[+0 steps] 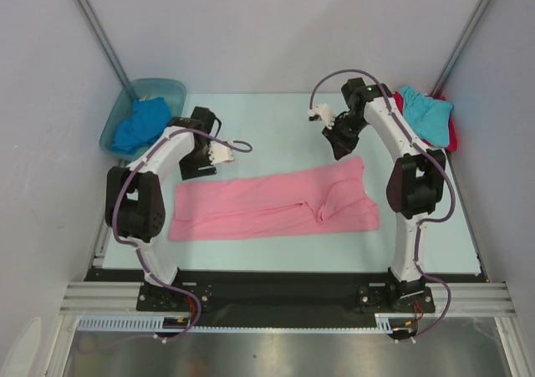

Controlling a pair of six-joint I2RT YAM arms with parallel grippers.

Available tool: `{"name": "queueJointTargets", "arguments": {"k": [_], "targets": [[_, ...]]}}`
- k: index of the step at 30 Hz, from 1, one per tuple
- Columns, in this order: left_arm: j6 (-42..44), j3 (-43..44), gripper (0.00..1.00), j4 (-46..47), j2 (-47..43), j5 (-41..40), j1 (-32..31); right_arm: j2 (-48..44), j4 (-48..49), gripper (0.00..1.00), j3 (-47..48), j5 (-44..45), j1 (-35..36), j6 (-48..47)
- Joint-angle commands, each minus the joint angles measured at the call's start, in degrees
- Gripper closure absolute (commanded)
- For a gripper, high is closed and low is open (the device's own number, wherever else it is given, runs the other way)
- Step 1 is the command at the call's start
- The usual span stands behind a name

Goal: Fold and stack the t-shirts
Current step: Fold the tshirt

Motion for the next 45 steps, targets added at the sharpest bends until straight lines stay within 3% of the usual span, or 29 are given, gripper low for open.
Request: {"name": "queueJointTargets", "arguments": {"k": [1, 2, 3, 4, 9, 29, 45], "targets": [[-3.85, -1.32, 0.33, -0.08, 2.29, 1.99, 0.64, 2.24, 3.10, 1.00, -3.01, 2.14, -0.21, 6.06], [-4.82, -1.68, 0.68, 0.01, 2.56, 2.34, 0.64, 2.07, 4.33, 1.00, -5.38, 3.02, -0.13, 6.76], [-5.52, -2.46, 0.89, 0.27, 2.64, 2.86, 0.64, 1.98, 6.43, 1.00, -6.62, 3.37, -0.30, 7.20], [-6.31, -2.73, 1.00, 0.62, 2.99, 3.30, 0.73, 1.72, 7.23, 1.00, -7.59, 3.38, -0.39, 7.64], [-10.88, -4.05, 1.00, 0.80, 3.61, 8.31, 1.26, 2.51, 10.40, 1.00, -10.32, 4.08, -0.74, 9.23], [-17.74, -4.93, 1.00, 2.91, 11.26, 10.34, 3.45, 12.70, 17.52, 1.00, -6.28, 8.56, -8.91, 16.17], [-22.31, -1.51, 1.00, 8.71, 19.42, 1.91, 4.86, 16.13, 27.27, 1.00, -5.14, 12.08, -8.92, 23.99]]}}
